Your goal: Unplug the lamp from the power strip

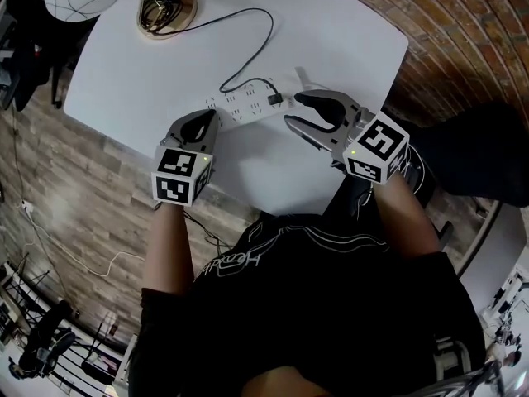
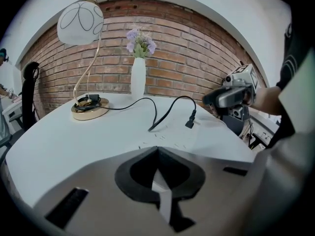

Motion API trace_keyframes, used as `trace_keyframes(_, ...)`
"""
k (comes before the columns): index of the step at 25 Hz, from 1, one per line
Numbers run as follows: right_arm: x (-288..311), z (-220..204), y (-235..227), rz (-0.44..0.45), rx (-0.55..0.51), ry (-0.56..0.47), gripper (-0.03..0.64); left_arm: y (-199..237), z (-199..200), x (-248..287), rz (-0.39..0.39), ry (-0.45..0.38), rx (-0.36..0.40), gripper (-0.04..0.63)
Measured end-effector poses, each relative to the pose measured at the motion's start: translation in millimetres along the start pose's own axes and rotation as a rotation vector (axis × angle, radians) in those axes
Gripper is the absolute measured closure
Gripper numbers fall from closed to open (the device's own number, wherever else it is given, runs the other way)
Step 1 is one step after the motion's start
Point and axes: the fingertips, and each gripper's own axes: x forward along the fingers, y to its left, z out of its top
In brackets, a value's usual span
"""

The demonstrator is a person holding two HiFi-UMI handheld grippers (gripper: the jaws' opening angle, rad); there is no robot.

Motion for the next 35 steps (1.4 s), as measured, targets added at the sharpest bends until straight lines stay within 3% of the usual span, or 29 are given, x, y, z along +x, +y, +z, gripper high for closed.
trace_keyframes(5, 19.2, -10.0, -11.6, -0.028, -0.156, 0.067, 0.474, 0.3, -0.1, 0.4, -0.014, -0.006, -0.021, 0.592)
trace_keyframes(13, 41.8, -19.9, -22.5, -0.076, -0.239, 0.112, 0.503, 2.0, -0.4, 2.0, -0.03, -0.007, -0.043, 0.592)
trace_keyframes(30, 53.1, -24.9, -20.4, -0.15, -0.29, 0.124, 0.566, 1.9, -1.5, 0.5, -0.015, -0.015, -0.054, 0.594)
trace_keyframes(35, 52.1, -25.7, -21.2, -0.114, -0.275, 0.125, 0.569, 0.6, -1.2, 1.8, -0.005, 0.001, -0.015, 0.594)
